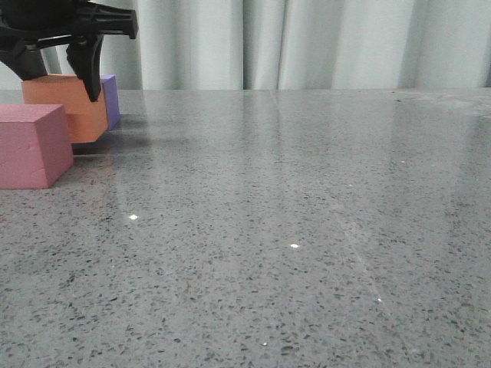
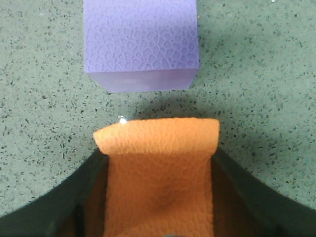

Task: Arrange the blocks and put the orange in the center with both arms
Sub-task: 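Lower the orange cube beside the purple cube, nearer the robot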

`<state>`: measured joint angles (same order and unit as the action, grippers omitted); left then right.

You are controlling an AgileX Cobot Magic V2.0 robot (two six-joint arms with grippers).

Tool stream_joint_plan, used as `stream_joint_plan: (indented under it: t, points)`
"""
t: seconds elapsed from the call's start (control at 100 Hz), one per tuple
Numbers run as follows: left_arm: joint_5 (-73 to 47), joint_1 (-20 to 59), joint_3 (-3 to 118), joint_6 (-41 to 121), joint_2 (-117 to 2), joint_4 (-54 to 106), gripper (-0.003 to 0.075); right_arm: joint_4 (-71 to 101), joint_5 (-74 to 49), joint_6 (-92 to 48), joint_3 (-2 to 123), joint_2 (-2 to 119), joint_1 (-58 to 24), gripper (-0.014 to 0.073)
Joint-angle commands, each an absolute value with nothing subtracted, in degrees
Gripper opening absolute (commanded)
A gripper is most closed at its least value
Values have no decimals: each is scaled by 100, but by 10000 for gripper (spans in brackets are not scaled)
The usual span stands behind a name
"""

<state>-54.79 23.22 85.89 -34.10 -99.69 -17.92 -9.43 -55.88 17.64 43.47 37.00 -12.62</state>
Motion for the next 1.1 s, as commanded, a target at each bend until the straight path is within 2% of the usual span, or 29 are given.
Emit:
stream_joint_plan:
  t: [0.0, 1.09]
  points:
    - [-5259, 2313, 8737, -3355, -9702, -1848, 54, -1020, -5316, 1717, 4479, 3698, -1231, 549]
    - [-5149, 2222, 8485, -3237, -9702, -1835, 54, -1020, -5321, 1717, 4479, 3698, -1231, 549]
